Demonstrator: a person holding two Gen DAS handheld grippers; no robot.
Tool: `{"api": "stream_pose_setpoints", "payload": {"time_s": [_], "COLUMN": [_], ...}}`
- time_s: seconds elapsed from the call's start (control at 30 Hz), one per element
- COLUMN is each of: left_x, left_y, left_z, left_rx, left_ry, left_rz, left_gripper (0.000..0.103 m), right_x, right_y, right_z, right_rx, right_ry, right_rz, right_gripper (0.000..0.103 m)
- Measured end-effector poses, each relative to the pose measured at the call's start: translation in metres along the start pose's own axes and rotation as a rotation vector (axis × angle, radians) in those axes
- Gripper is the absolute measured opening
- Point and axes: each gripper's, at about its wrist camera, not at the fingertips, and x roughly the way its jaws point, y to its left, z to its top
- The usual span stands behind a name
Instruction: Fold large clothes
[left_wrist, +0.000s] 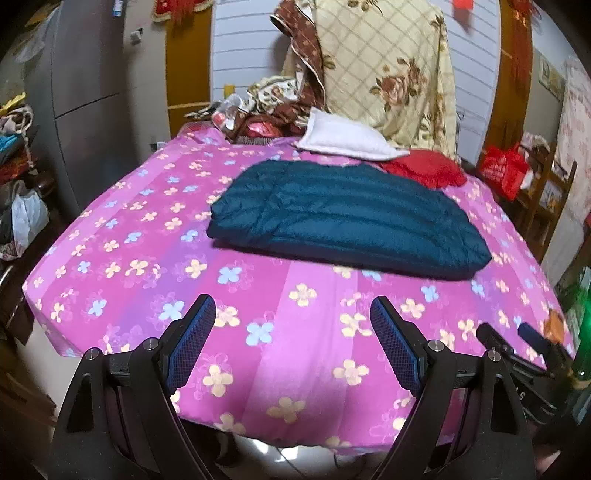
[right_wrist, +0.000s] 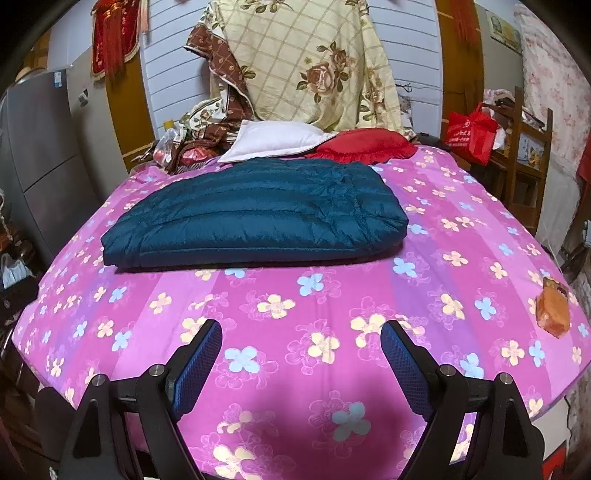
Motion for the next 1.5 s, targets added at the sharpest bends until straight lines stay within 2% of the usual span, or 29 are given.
{"api": "stream_pose_setpoints", "payload": {"time_s": [0.2,0.33,0.53,0.7,0.9,1.07,1.23,1.5], "left_x": [-0.001,0.006,0.003,0.01,0.033,0.057,0.084,0.102], "left_y": [0.004,0.007,0.014,0.017,0.03,0.043,0.051,0.051], "left_z": [-0.002,-0.002,-0.001,0.0,0.007,0.012,0.019,0.023], "left_rx": [-0.011,0.005,-0.023,-0.013,-0.01,-0.016,-0.034,-0.021], "left_ry": [-0.054,-0.034,-0.031,-0.001,0.026,0.062,0.124,0.15], "left_rz": [0.01,0.029,0.02,0.011,0.091,0.133,0.134,0.155], "left_gripper": [0.086,0.086,0.086,0.086,0.086,0.086,0.086,0.086], "right_x": [0.002,0.011,0.003,0.003,0.019,0.036,0.057,0.077], "right_y": [-0.001,0.003,0.014,0.012,-0.004,-0.02,-0.035,-0.044], "right_z": [-0.001,0.0,-0.004,0.001,0.027,0.041,0.047,0.043], "right_rx": [-0.008,0.005,-0.059,-0.062,-0.079,-0.062,-0.011,0.018], "right_ry": [-0.017,0.013,-0.02,-0.012,-0.01,-0.003,0.033,0.056], "right_rz": [-0.033,-0.018,-0.038,-0.034,-0.095,-0.112,-0.098,-0.077], "right_gripper": [0.086,0.086,0.086,0.086,0.086,0.086,0.086,0.086]}}
